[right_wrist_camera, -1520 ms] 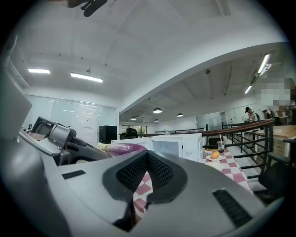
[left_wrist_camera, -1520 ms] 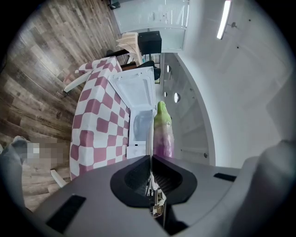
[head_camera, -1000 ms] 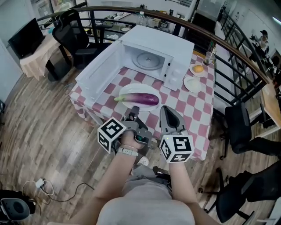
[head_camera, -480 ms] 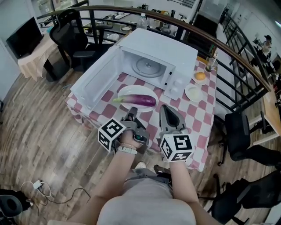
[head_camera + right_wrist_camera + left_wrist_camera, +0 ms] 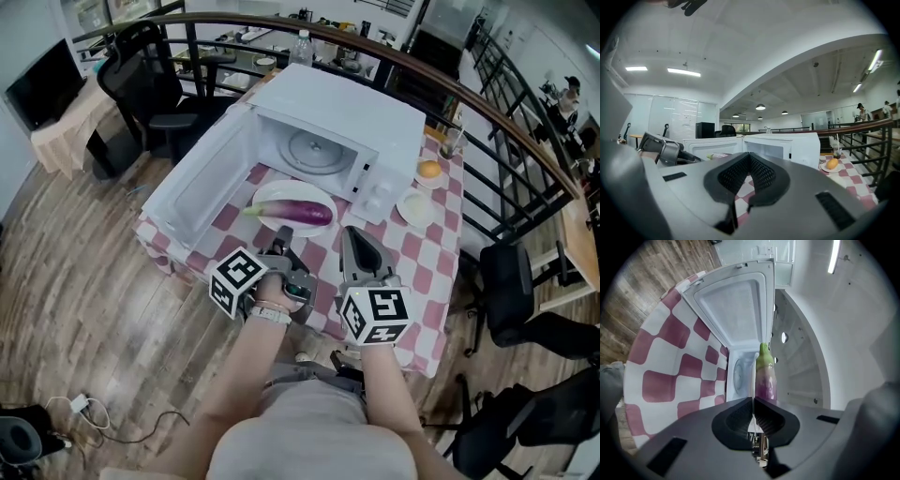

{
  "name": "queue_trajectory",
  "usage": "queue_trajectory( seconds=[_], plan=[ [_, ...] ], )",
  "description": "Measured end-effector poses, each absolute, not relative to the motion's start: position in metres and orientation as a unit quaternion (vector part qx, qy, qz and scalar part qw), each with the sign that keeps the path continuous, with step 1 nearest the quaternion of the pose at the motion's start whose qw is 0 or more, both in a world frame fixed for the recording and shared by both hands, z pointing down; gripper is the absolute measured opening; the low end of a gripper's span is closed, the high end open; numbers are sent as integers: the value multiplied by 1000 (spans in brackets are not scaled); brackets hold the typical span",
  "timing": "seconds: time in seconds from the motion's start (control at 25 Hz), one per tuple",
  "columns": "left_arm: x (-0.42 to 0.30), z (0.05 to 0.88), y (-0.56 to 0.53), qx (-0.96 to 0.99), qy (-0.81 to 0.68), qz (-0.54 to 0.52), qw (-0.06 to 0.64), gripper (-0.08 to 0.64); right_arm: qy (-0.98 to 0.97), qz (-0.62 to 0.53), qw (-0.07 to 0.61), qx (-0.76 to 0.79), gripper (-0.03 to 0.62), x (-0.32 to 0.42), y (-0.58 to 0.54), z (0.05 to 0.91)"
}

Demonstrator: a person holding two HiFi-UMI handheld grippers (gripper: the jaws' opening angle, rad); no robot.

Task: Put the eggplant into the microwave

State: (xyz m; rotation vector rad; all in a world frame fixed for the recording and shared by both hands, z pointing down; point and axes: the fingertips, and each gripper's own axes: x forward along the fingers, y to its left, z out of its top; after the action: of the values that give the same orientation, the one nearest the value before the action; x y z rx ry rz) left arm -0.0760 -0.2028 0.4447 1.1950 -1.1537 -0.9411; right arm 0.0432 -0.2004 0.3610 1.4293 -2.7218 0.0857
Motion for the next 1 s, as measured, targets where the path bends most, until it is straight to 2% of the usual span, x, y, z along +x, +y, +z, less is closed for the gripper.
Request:
queue_trajectory(
  seconds=[1.0],
  plan=[
    [-107, 540, -357, 525, -454, -352, 628, 15, -852, 55, 45, 519, 23, 8, -319, 443]
  ],
)
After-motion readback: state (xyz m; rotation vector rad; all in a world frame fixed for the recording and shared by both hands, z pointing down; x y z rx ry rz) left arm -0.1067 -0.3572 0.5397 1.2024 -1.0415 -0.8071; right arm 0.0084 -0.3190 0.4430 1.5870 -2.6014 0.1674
